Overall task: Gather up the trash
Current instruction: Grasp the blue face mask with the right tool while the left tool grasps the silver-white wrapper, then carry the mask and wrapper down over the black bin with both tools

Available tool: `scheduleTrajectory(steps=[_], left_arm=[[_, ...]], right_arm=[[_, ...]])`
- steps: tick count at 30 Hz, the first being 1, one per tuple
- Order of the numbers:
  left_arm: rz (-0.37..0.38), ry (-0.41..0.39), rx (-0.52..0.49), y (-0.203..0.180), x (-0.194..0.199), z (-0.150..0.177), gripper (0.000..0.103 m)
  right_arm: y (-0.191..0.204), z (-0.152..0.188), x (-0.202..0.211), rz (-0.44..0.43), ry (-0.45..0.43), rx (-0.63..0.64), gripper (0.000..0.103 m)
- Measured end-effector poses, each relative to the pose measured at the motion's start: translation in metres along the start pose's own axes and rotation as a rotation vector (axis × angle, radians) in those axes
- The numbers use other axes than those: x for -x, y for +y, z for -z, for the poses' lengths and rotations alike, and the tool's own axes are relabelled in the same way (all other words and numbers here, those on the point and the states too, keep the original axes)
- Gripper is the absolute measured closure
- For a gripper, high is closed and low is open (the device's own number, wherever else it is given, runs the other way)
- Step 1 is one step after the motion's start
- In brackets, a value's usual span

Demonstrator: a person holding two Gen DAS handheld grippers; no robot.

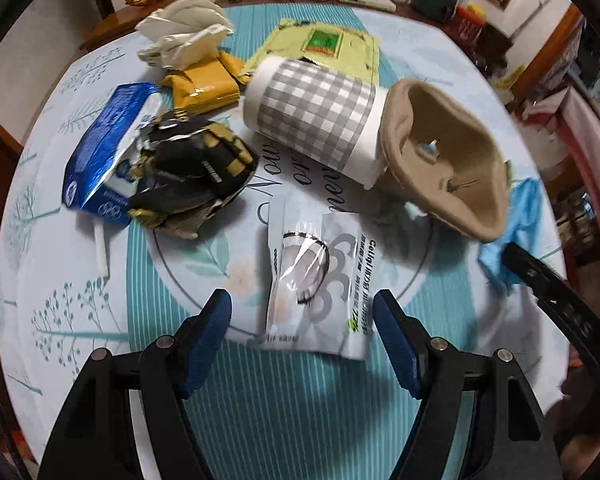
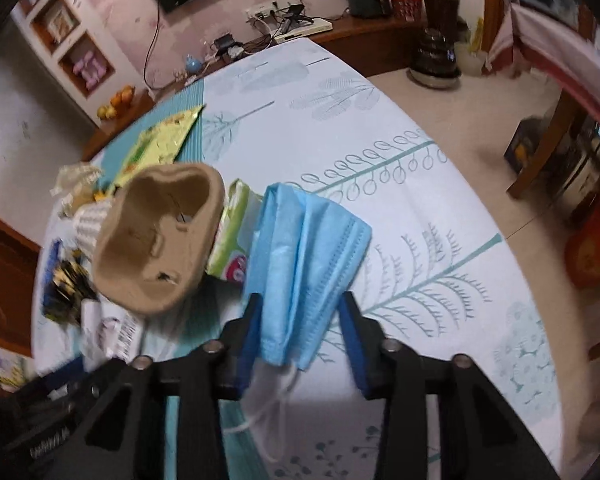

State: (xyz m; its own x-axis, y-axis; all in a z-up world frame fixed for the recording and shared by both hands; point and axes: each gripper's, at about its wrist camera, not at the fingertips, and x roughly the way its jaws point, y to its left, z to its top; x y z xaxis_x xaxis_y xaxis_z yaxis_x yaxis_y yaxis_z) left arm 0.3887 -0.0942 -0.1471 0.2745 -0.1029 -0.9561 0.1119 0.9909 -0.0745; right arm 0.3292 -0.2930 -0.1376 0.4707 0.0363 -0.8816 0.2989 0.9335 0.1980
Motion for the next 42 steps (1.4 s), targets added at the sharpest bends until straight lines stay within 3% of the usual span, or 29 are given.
scheduleTrajectory(steps=[3, 5, 11, 20, 33, 42], left_arm=[[-0.034, 0.007, -0.038, -0.008, -0.007, -0.003, 0.046], [-0.043, -0.003, -0.079, -0.015, -0.006, -0.004, 0.065], [-0.054, -0.03, -0.105, -0.023, 0.005, 0.002, 0.091], [-0.03, -0.09, -0.099, -0.02, 0.058, 0.039, 0.095], [0.08, -0.205, -0.129, -0.022, 0.166, 0.116, 0.095], [0.14, -0.216, -0.163, -0.021, 0.197, 0.17, 0.095]], right_arm=[[-0.005, 0.002, 0.002, 0.012, 0.001, 0.014, 0.082], [-0.009, 0.002, 0.003, 0.014, 0.01, 0.014, 0.092], [-0.015, 0.009, 0.008, -0.052, 0.039, 0.009, 0.098], [-0.012, 0.047, 0.047, -0.148, 0.029, 0.012, 0.099], [-0.003, 0.116, 0.158, -0.293, -0.046, 0.018, 0.099], [0.001, 0.172, 0.2, -0.325, -0.041, 0.053, 0.099]])
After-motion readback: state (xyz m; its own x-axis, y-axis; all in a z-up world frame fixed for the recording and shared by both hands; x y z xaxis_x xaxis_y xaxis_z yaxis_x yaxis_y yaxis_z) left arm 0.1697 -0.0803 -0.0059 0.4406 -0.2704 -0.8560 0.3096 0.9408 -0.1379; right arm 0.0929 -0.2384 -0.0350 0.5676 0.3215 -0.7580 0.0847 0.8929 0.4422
